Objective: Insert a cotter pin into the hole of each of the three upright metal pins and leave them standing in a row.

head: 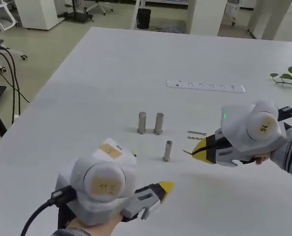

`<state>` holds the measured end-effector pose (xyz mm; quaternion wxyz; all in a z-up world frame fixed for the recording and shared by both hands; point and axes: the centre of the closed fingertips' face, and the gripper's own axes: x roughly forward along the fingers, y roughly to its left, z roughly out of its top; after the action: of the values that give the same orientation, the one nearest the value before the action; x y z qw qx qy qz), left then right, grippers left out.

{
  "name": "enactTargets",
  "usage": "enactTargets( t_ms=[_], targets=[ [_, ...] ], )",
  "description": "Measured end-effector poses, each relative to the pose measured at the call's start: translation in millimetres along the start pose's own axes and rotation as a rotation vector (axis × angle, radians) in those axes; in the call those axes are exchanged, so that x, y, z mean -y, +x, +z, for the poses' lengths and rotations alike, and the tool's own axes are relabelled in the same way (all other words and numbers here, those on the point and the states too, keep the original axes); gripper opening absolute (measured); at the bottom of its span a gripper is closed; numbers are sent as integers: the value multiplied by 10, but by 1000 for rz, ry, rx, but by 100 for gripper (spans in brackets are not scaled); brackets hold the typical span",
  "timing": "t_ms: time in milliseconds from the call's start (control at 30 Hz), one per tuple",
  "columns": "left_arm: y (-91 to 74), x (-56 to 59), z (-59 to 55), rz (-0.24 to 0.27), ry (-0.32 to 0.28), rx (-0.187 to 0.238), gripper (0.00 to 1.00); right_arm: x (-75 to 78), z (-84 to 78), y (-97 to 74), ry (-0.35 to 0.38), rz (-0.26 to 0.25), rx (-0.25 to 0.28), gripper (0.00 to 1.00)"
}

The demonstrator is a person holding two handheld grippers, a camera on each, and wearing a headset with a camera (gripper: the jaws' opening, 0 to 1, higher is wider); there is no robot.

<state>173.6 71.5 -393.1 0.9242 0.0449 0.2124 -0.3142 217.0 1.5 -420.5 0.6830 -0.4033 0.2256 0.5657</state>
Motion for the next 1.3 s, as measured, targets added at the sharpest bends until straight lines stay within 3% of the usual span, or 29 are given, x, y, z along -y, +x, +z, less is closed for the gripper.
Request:
enactTargets(
  t_ms=[67, 233, 300, 433, 567, 733, 1067, 1300],
  targets=[
    [5, 19, 78, -29, -55, 25, 43, -11, 51, -12, -21, -16, 18, 0],
    [13, -20, 182, -38, -51, 42, 37, -73, 148, -32, -51, -28, 47, 0],
    [28, 4, 230, -68, -112, 60, 33, -98, 193, -42, -63, -35, 62, 0],
    [36, 22, 302, -105, -170, 99, 24, -162, 255, -62, -71, -30, 76, 0],
    [45, 60, 307, -135, -227, 114, 19, -220, 334, -87, -79, -27, 97, 0],
    [69, 110, 243, -164, -295, 100, 16, -268, 430, -115, -92, -34, 128, 0],
    [74, 207, 210, -214, -390, 93, 3, -363, 531, -144, -119, -25, 159, 0],
    [85, 229, 218, -234, -441, 105, 0, -384, 591, -166, -123, -24, 179, 0]
  ],
)
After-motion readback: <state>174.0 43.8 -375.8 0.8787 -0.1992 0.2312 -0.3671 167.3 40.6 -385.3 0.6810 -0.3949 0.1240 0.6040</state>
